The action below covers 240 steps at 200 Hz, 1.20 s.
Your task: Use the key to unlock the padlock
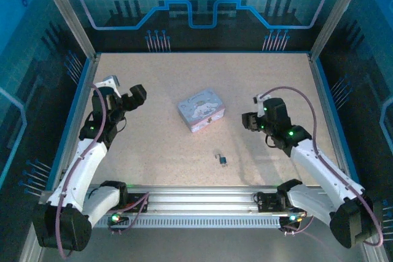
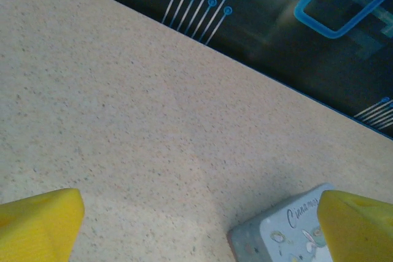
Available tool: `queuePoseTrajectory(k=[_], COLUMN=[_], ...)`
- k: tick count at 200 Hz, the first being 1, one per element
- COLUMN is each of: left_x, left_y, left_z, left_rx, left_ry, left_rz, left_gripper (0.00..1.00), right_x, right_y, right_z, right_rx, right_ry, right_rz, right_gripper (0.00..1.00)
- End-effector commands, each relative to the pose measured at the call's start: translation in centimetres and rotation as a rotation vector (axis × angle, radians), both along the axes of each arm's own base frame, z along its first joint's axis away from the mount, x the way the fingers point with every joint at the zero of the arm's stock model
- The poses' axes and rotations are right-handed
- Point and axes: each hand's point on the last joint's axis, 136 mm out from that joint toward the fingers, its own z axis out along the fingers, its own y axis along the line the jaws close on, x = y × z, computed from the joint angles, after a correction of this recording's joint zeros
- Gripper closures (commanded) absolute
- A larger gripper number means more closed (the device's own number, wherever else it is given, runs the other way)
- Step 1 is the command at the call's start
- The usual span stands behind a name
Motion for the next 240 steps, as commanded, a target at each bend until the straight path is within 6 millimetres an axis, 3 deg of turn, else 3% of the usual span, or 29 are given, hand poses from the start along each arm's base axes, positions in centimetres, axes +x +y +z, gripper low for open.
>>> queuePoseTrajectory(k=[1,34,74,113,147,218,240], left_x=[0.1,0.1,0.1,0.4,0.9,1.8,2.2], left_y=[1.8,2.3,3.5,5.4,5.1,4.4,4.1], left_z=[0.3,-0.5,-2.3,-5.5,-8.0,-10.4,-11.1], left_rx=[0.095,0.161,0.238,0.329,0.37,0.391,0.391], left_ry=[-0.036,-0.045,-0.044,-0.038,0.007,0.035,0.036], left_rz=[0.057,0.063,0.106,0.186,0.147,0.085,0.065], left_gripper=[0.01,0.01,0.01,0.01,0.01,0.01,0.01], right_x=[1.1,1.3,2.2,4.5,6.6,9.1,9.5], right_y=[-2.5,-5.3,-8.3,-9.3,-8.9,-7.7,-8.0], right_z=[0.2,-1.5,-2.5,-3.1,-4.6,-4.7,-5.9], right_rx=[-0.016,-0.021,-0.011,-0.073,-0.068,-0.133,-0.116], right_ry=[-0.082,-0.085,-0.121,-0.198,-0.252,-0.326,-0.317], right_rz=[-0.075,-0.157,-0.277,-0.259,-0.239,-0.131,-0.135], right_gripper=[0.36,0.28,0.0,0.0,0.0,0.0,0.0])
